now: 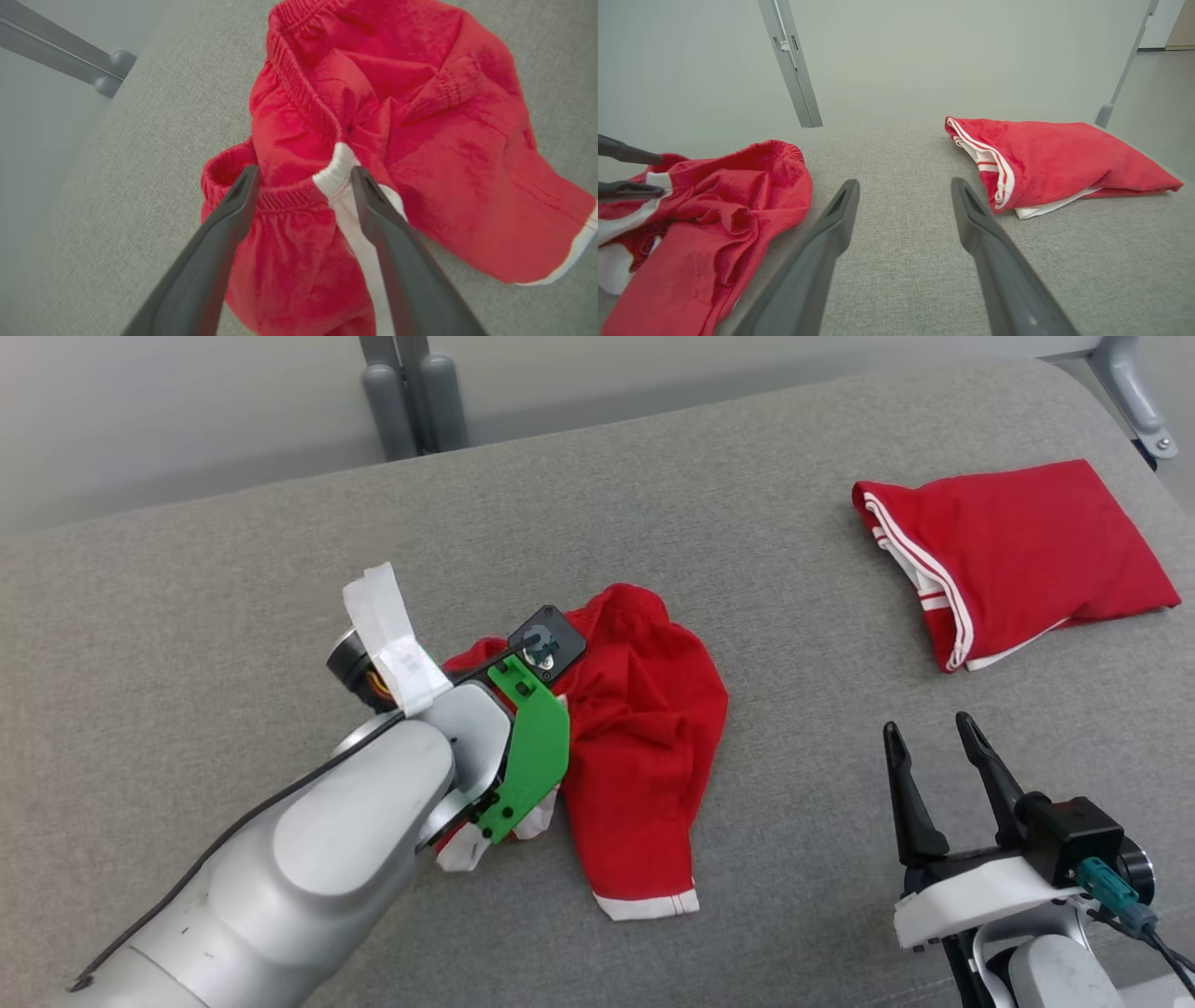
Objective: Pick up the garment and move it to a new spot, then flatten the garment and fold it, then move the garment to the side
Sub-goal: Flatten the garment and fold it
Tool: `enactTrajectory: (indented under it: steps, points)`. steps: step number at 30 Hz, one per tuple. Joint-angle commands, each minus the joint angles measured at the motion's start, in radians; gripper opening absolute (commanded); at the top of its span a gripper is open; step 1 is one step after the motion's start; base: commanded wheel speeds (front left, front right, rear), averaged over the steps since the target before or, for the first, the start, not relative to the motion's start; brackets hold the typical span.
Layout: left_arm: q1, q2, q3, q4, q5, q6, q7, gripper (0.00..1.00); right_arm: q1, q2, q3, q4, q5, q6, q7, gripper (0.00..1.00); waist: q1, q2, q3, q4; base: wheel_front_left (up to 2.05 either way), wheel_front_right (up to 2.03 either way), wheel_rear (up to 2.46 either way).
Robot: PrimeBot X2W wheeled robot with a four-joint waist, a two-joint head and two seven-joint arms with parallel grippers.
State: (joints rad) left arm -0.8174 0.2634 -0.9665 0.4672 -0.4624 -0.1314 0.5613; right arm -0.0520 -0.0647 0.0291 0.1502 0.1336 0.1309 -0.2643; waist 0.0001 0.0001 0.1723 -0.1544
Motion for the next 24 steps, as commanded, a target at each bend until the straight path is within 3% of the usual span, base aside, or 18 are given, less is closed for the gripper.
enactTrajectory:
  steps: [1,4,5,6,7,8,13,17,24]
  points:
    - [-0.023,0.019,-0.024,0.007,-0.023,0.002,0.012,1.00,-0.004,0.003,-0.006,0.003,0.008,0.000,0.000,1.00,-0.0001,-0.0001,0.006,-0.024,0.00,0.00,0.00]
    - [-0.032,0.038,-0.063,0.015,-0.056,0.002,0.026,1.00,0.004,0.005,-0.015,0.005,0.011,0.000,0.000,1.00,-0.0001,-0.0001,0.001,-0.027,0.00,0.00,0.00]
    - [-0.035,0.044,-0.076,0.018,-0.064,0.002,0.030,0.90,0.006,0.005,-0.017,0.006,0.011,0.000,0.000,1.00,-0.0001,-0.0001,0.000,-0.027,0.00,0.00,0.00]
    - [-0.038,0.050,-0.092,0.021,-0.069,0.002,0.035,0.71,0.007,0.006,-0.019,0.007,0.011,0.000,0.000,1.00,-0.0001,-0.0001,-0.002,-0.026,0.00,0.00,0.00]
    - [-0.041,0.055,-0.108,0.021,-0.078,0.002,0.036,0.09,0.008,0.006,-0.021,0.008,0.012,0.000,0.000,1.00,-0.0001,-0.0001,-0.004,-0.025,0.00,0.00,0.00]
    - [-0.045,0.059,-0.118,0.023,-0.081,0.002,0.041,0.00,0.007,0.007,-0.023,0.009,0.016,0.000,0.000,1.00,-0.0001,-0.0001,-0.006,-0.023,0.00,0.00,0.00]
    - [-0.049,0.040,-0.081,0.000,-0.160,0.011,0.002,0.00,0.014,0.009,-0.031,0.011,0.016,0.000,0.000,1.00,-0.0001,-0.0001,-0.015,-0.006,0.00,0.00,0.00]
    - [-0.034,-0.025,0.059,-0.037,-0.280,0.077,-0.092,0.00,0.020,0.008,-0.033,0.015,0.015,0.000,0.000,1.00,-0.0001,-0.0001,-0.023,0.009,0.00,0.00,0.00]
    - [-0.091,-0.124,0.211,-0.063,-0.350,0.163,-0.246,0.00,0.008,0.009,-0.023,0.020,0.020,0.000,0.000,1.00,-0.0001,-0.0001,-0.027,0.016,0.00,0.00,0.00]
